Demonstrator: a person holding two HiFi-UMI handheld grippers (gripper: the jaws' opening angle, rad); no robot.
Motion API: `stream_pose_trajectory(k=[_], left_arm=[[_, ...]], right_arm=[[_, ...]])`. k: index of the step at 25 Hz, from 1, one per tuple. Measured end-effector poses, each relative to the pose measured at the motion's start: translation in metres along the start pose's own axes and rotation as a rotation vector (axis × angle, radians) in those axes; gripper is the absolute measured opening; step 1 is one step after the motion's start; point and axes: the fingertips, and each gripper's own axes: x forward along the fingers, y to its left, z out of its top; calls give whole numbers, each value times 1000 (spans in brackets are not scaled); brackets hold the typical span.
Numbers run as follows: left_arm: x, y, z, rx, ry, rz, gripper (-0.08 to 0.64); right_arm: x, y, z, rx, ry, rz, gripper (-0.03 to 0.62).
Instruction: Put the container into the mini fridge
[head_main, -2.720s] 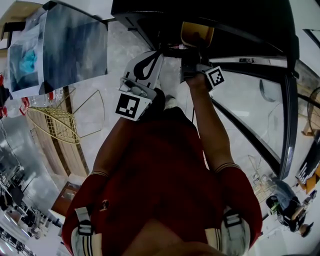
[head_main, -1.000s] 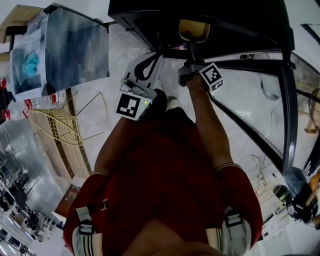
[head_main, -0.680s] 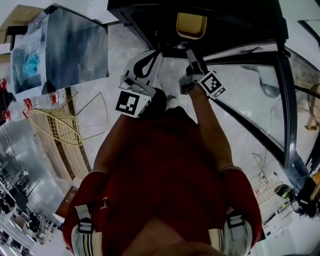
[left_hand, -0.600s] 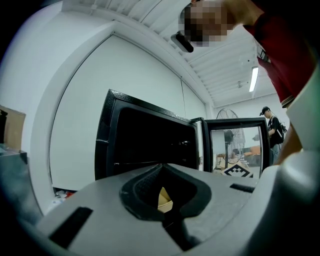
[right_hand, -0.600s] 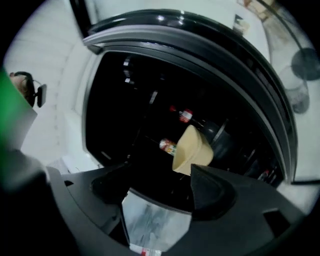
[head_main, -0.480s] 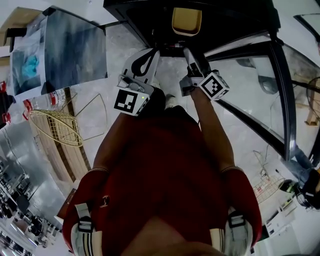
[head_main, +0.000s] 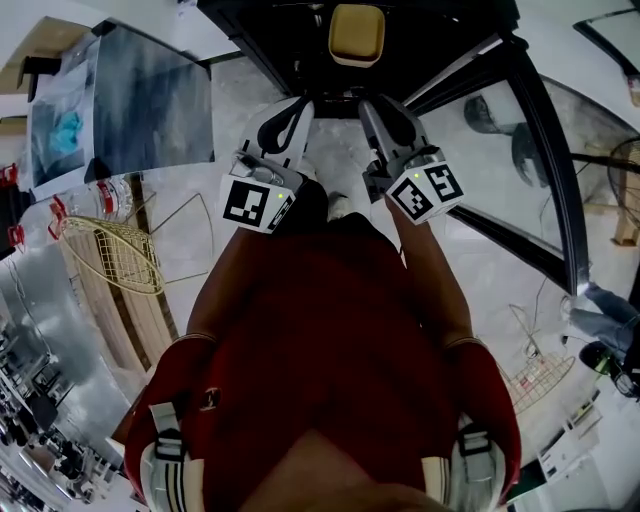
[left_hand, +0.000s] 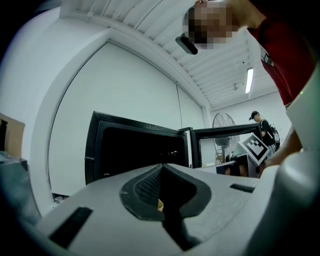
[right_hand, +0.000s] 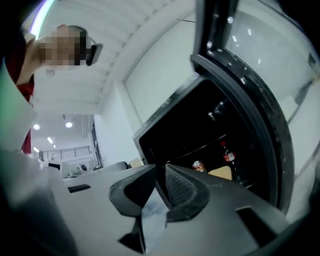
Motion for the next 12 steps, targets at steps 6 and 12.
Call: stream_pose_trajectory(k=[6, 12], left_arm=[[-13, -27, 13, 28, -2, 1, 6], [-23, -43, 27, 39, -12, -16, 7]], right_arm=[[-21, 38, 13, -172, 9, 58, 5], [-37, 65, 24, -265, 0, 89, 0]])
